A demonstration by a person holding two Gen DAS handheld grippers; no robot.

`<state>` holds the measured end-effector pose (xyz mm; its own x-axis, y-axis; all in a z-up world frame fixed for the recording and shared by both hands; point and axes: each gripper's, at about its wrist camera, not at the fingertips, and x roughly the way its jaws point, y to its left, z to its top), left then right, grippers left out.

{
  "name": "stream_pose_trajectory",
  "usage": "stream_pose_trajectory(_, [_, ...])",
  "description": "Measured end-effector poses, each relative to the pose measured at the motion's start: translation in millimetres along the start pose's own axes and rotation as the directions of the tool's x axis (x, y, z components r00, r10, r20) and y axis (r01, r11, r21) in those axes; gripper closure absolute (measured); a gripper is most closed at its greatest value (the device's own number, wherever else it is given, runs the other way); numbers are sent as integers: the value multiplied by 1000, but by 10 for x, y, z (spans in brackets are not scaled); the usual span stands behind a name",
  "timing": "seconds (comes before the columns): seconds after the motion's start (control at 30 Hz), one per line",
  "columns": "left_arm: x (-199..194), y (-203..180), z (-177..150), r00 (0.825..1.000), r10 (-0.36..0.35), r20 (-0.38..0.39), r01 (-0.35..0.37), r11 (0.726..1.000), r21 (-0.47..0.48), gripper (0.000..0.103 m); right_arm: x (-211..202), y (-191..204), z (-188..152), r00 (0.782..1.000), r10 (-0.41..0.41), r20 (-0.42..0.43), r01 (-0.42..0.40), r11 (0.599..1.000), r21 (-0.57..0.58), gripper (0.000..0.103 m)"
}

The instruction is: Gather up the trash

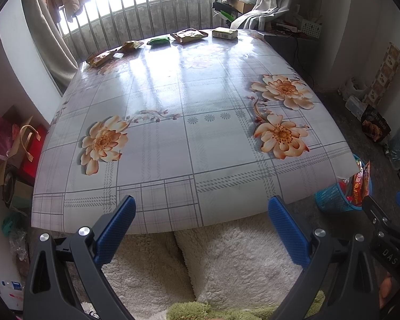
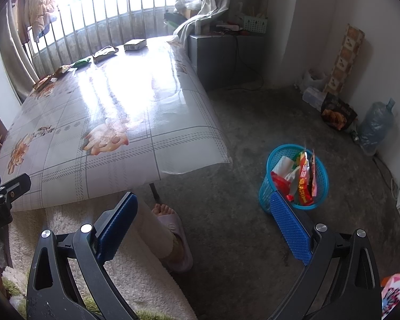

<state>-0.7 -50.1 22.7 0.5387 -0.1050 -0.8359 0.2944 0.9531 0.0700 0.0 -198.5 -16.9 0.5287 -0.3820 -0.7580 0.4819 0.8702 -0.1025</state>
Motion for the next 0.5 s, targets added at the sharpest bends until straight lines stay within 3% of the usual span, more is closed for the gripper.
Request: stream_pose_trajectory(0.5, [-8, -26, 16, 1000, -15, -5, 16, 1000, 7, 5, 2, -1, 11, 1000, -1, -2, 1, 1000, 3, 8])
